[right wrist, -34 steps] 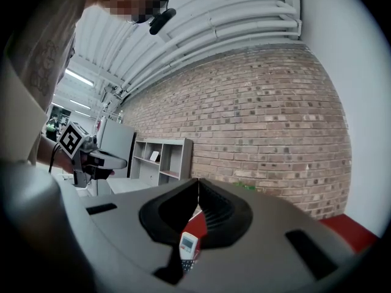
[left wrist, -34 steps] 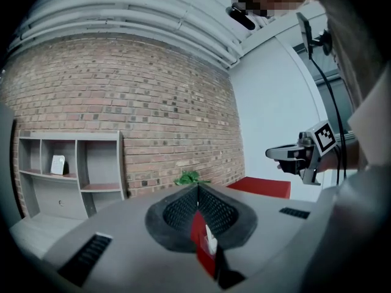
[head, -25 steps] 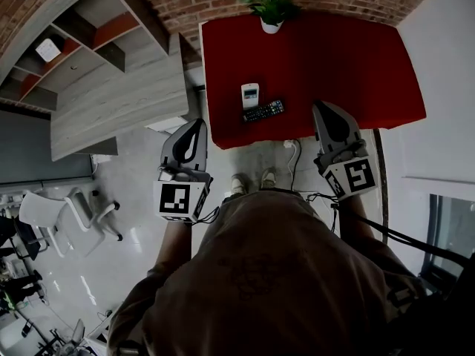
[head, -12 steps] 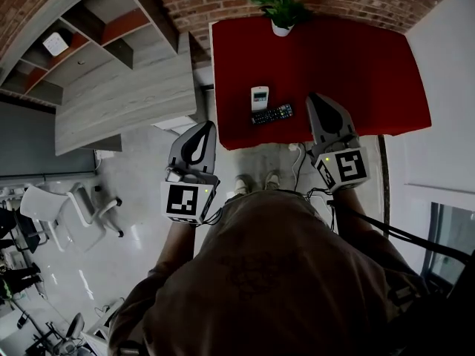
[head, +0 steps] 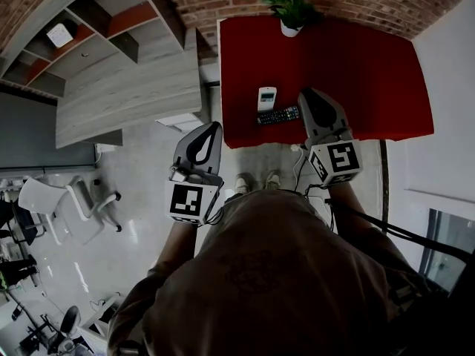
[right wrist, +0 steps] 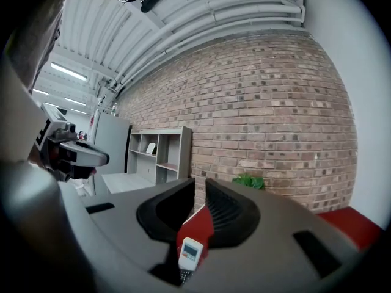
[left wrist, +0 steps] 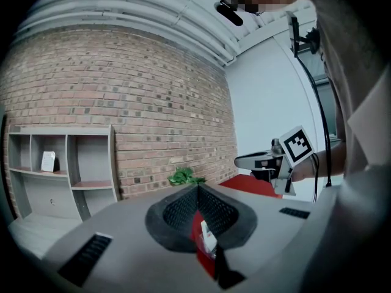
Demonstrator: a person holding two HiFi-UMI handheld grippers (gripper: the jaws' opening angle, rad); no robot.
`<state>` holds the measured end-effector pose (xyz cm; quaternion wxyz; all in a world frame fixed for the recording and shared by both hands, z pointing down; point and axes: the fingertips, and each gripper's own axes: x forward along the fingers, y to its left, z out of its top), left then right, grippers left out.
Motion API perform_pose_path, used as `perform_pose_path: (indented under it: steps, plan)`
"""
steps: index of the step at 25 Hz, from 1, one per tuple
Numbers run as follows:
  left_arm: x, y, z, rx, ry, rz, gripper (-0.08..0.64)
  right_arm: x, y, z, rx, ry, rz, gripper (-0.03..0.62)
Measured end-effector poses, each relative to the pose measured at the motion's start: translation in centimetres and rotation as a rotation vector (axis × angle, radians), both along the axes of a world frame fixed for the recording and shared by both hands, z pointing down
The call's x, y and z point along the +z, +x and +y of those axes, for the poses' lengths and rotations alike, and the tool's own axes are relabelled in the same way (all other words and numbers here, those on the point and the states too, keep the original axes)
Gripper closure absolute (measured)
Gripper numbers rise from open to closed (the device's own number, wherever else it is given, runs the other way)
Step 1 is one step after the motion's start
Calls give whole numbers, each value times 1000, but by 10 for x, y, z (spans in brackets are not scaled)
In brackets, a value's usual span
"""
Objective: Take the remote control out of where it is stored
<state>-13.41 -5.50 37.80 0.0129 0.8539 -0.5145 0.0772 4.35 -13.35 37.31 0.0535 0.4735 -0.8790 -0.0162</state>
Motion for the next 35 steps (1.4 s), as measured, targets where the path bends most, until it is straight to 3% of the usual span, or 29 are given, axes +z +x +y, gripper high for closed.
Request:
perform_pose_path:
  steps: [2,13,25,35]
  plan:
    - [1,-1,0,-1,-2,1,551,7,0,-5,21,-10,3,479]
    - [0,-6,4,-10,-5,-2,551,31,-14,-20,39,-66,41,379]
    - [1,-8,4,-7,-12,9,551,64,-28,-35,30,-160,8,346]
    - [-7,-14,-3,-31,-2,35,551,100,-46,-50,13,-218,62,330]
